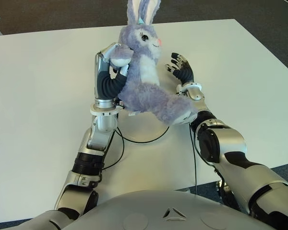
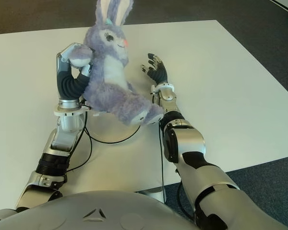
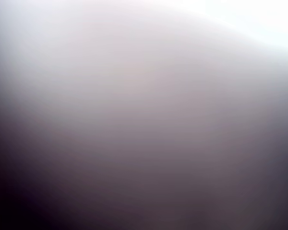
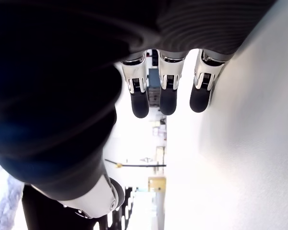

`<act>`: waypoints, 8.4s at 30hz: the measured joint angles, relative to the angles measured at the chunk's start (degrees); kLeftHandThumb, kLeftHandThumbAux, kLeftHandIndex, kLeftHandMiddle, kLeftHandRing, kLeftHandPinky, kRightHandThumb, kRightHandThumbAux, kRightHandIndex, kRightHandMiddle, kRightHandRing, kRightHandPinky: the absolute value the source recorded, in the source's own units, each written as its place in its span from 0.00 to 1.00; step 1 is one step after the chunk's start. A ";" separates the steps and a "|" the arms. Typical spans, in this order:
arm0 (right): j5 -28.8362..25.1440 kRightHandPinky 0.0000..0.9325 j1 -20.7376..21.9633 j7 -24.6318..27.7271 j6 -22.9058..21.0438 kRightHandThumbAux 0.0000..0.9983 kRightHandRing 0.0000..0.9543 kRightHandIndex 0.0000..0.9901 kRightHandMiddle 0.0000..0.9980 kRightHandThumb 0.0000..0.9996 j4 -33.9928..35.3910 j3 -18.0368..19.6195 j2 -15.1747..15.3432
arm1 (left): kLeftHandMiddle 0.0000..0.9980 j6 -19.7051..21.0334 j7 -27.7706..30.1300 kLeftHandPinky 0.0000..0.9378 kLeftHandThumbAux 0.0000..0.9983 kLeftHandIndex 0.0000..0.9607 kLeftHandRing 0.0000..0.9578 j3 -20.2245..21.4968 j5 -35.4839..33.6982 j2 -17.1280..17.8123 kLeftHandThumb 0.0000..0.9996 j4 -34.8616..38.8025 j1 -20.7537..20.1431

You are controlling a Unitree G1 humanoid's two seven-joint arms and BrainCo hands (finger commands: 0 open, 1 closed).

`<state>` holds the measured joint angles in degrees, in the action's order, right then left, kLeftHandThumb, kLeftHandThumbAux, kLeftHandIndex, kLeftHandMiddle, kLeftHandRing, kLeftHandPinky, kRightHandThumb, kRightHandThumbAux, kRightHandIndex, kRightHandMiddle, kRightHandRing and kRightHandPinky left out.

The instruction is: Put the doll into the plate.

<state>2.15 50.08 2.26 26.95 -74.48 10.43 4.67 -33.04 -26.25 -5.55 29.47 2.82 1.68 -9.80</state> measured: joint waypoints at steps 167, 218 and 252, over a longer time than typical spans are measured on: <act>-0.12 0.12 -0.42 -0.41 0.08 0.85 0.10 0.21 0.13 0.48 0.22 -0.10 0.20 | 0.88 9.25 -0.65 0.92 0.69 0.46 0.91 -4.59 -1.78 -1.47 0.74 0.57 2.78; -0.31 0.14 -0.66 0.92 0.37 0.84 0.11 0.20 0.14 0.52 0.36 1.35 0.22 | 0.86 7.94 3.69 0.94 0.70 0.46 0.92 -6.39 -15.10 -1.97 0.73 1.66 4.92; -0.29 0.12 -0.88 0.73 0.36 0.83 0.09 0.20 0.13 0.50 0.33 1.99 0.34 | 0.84 -0.26 8.08 0.91 0.70 0.46 0.89 -4.36 -21.67 -2.36 0.72 -3.23 3.36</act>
<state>1.86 49.20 2.98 27.31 -74.15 12.42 5.00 -33.31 -18.17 -9.91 7.80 0.46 -1.55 -6.44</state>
